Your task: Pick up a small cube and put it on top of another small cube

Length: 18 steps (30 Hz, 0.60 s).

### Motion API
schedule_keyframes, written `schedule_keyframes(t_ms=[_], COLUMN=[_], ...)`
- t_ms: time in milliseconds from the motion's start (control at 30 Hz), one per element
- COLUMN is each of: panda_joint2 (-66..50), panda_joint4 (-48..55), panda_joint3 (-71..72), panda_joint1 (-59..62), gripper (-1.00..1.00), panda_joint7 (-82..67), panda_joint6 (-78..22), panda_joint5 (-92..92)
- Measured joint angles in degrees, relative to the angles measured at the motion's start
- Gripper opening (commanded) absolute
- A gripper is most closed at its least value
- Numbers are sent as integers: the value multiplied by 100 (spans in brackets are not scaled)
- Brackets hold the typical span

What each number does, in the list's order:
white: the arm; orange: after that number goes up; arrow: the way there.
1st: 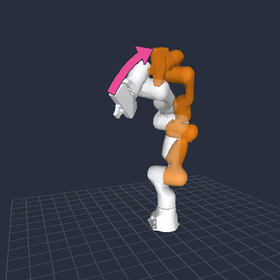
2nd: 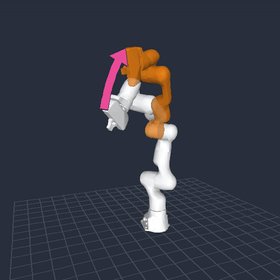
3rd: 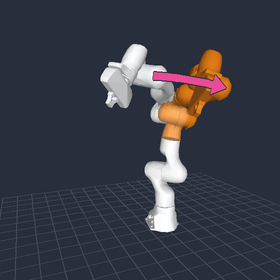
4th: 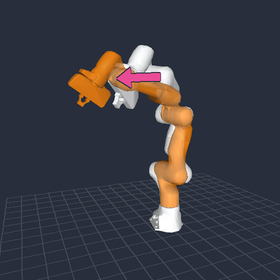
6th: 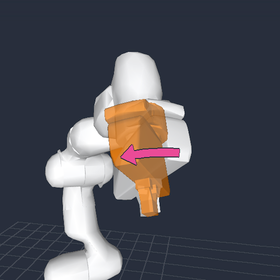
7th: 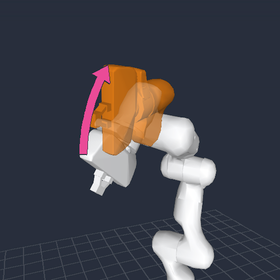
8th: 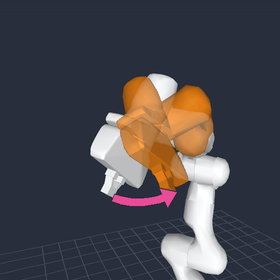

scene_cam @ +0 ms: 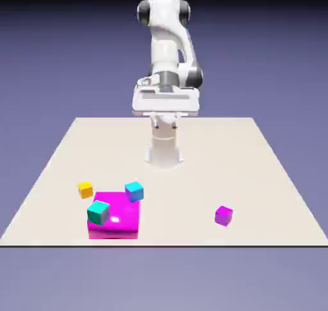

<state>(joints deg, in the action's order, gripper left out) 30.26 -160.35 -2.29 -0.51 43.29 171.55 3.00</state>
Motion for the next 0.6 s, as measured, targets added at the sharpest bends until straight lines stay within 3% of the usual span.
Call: schedule_keyframes(t_ms=[600], panda_joint2=[-3574], panda_joint4=[969], panda_joint3=[-3417], panda_joint1=[281], gripper=[0], panda_joint7=[1236], panda_joint6=[-3665], panda_joint5=[4485])
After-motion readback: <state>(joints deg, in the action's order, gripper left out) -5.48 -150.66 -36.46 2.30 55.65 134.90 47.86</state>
